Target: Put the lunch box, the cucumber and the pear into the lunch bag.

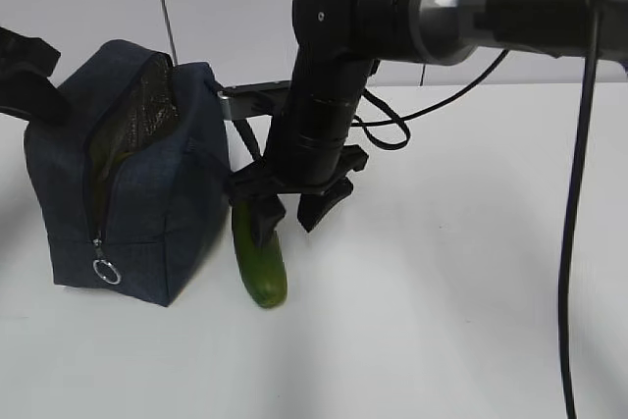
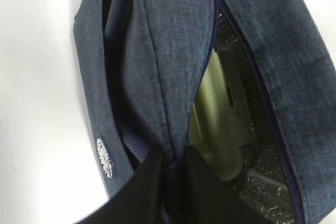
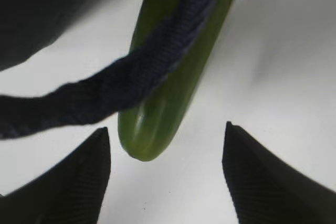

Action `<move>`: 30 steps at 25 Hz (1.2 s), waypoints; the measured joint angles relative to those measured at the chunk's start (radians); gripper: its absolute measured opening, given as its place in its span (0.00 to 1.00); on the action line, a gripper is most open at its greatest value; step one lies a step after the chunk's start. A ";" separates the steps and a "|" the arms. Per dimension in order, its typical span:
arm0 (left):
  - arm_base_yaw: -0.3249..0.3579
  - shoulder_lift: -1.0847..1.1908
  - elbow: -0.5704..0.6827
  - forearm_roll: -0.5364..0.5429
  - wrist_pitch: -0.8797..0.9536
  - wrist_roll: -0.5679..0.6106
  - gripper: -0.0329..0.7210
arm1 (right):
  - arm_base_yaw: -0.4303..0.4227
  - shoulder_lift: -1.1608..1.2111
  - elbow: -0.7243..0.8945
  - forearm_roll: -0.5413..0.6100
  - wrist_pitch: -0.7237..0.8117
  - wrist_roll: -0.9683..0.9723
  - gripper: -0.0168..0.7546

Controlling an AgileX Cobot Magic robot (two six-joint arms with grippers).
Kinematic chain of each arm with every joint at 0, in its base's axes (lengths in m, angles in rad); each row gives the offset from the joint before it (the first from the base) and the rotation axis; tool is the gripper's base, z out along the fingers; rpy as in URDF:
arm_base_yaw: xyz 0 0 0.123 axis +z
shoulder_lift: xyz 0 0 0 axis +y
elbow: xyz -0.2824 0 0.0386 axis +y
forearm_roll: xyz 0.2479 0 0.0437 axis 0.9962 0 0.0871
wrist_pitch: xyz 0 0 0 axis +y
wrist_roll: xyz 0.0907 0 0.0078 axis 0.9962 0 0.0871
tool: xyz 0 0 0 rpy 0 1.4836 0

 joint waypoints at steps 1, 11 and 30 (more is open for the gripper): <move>0.000 0.000 0.000 0.000 0.000 0.000 0.07 | 0.002 0.005 0.000 0.016 -0.007 -0.002 0.69; 0.000 0.000 0.000 0.000 0.000 0.000 0.07 | 0.021 0.064 0.000 0.069 -0.063 -0.011 0.74; 0.000 0.000 0.000 0.000 0.000 0.000 0.07 | 0.038 0.136 0.000 0.090 -0.121 -0.004 0.75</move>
